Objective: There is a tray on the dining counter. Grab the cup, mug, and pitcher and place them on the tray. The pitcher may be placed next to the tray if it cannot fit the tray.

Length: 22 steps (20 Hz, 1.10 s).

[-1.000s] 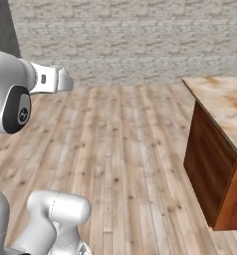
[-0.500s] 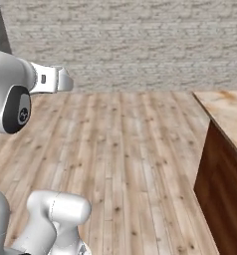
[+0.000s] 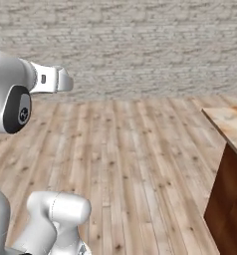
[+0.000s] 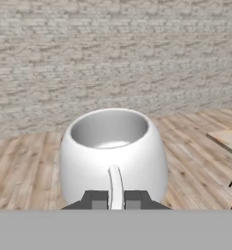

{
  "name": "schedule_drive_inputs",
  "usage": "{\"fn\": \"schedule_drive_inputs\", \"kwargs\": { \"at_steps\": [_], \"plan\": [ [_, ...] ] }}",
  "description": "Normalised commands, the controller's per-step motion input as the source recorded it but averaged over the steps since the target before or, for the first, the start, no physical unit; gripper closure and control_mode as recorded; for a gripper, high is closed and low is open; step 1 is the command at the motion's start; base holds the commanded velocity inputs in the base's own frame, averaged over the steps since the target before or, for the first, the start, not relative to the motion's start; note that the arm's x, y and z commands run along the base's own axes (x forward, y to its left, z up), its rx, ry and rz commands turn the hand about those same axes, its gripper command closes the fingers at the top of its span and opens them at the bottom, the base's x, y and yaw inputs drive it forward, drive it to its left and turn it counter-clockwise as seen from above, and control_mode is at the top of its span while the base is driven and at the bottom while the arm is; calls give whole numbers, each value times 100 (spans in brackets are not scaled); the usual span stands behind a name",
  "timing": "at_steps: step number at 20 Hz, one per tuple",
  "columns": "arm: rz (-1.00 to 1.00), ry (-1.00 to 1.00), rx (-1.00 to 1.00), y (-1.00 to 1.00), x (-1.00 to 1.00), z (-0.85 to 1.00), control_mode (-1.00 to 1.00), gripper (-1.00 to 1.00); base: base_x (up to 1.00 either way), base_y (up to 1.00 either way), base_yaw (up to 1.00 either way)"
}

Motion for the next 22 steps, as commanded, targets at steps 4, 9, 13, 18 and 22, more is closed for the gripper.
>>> {"fn": "schedule_drive_inputs", "kwargs": {
  "at_steps": [4,9,13,18,22],
  "plan": [
    [0,0,0,0,0,0,100,100,89,73,-25],
    [0,0,0,0,0,0,100,100,83,72,-31],
    [0,0,0,0,0,0,100,100,76,69,-38],
    [0,0,0,0,0,0,100,100,71,73,-39],
    [0,0,0,0,0,0,100,100,70,80,-40]
  ]
}}
